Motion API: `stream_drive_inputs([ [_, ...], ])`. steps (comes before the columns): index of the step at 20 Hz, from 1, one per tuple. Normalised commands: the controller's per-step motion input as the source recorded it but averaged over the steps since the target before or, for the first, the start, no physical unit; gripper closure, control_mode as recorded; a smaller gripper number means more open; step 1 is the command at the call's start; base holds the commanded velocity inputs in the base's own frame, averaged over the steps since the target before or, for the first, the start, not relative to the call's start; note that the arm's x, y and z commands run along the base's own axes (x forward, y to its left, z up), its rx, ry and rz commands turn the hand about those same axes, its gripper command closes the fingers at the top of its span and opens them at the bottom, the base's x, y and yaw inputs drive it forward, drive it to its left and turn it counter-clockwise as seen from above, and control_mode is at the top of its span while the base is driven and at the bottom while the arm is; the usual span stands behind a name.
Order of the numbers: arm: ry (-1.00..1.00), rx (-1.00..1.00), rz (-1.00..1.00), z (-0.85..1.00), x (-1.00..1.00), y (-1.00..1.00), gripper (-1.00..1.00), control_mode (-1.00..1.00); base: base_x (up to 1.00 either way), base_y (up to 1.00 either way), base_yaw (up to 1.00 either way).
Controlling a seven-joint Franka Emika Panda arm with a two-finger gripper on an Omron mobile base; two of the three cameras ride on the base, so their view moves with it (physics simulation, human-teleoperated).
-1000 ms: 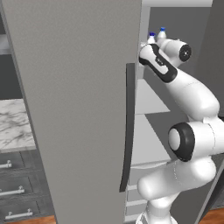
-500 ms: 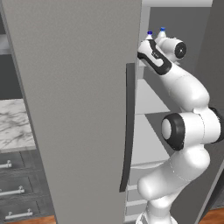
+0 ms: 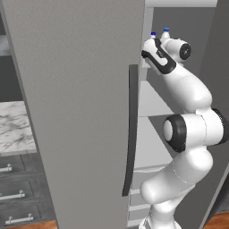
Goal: Take the bottled waters from the counter and place them in the freezer to freeze. Close the freezer door after placing the bottles.
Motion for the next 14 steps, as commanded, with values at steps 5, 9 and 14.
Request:
stream_drive_inputs([
  [5, 0.0, 0.0, 0.0, -0.02, 0.0, 0.0, 1.0, -1.0, 0.0, 0.0, 0.0],
  [9, 0.0, 0.0, 0.0, 0.0, 0.0, 0.0, -1.0, -1.0, 0.0, 0.0, 0.0],
  [14, 0.0, 0.0, 0.0, 0.0, 0.0, 0.0, -1.0, -1.0, 0.0, 0.0, 0.0],
])
